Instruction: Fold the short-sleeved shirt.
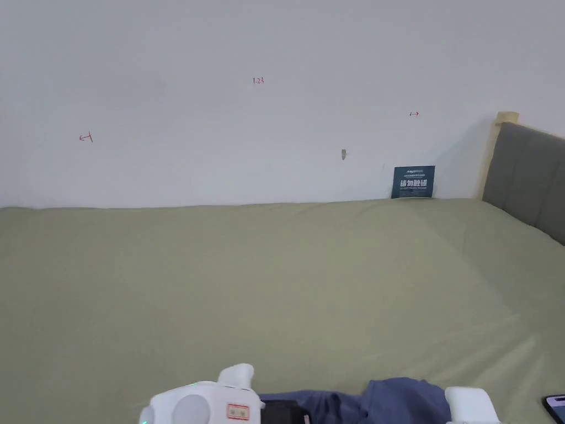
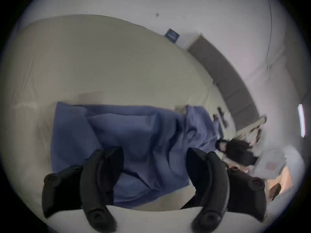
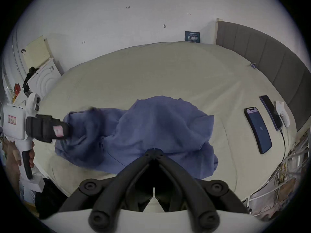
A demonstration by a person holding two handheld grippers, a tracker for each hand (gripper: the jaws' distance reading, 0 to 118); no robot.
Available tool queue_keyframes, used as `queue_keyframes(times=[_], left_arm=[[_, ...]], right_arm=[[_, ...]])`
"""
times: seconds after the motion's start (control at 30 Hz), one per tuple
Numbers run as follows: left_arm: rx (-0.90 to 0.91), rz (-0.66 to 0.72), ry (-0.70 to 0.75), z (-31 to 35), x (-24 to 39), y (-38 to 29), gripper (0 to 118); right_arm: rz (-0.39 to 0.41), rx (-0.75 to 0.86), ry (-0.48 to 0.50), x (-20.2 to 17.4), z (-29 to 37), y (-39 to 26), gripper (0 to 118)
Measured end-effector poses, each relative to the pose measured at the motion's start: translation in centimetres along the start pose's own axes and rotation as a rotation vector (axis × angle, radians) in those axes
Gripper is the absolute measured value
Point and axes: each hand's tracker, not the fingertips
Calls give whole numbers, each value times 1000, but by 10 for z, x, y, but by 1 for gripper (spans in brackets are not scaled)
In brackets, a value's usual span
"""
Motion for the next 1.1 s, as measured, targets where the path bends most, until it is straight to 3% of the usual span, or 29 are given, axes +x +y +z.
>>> queue_keyframes(times=[0.07,0.13,0.17,0.43,0.5,0.57,0.63,0.8,0.9,1.03,1.1], left_arm=[[97,79,-46,21,-14,-2,67],[143,114,-53,26,-21,-3,15],[122,115,-27,26,-21,-2,3],[-129,52,-50,-59,-2,-23,1],[-128,61,-89,-81,-3,-37,1],[-12,121,-173,-84,-23,-45,1],[-8,265,-264,-79,-40,-49,1],[-52,195,-201,-52,-29,-34,0],[13,117,-280,-8,-41,-17,0],[35,66,-213,52,-79,0,0],[37,105,-169,66,-109,4,0]], right_arm=[[-5,-2,-3,2,-1,0,0],[-10,-3,-4,2,-1,0,0],[-13,-3,1,2,0,0,0],[-19,7,1,3,4,1,0],[-26,12,3,7,6,1,0],[-36,14,-13,12,6,1,0],[-45,15,-24,16,5,2,0],[-51,13,-31,17,4,1,0],[-39,-2,-25,15,3,-1,0],[-30,-11,-20,12,-2,1,0],[-19,-17,-8,9,-2,0,0]])
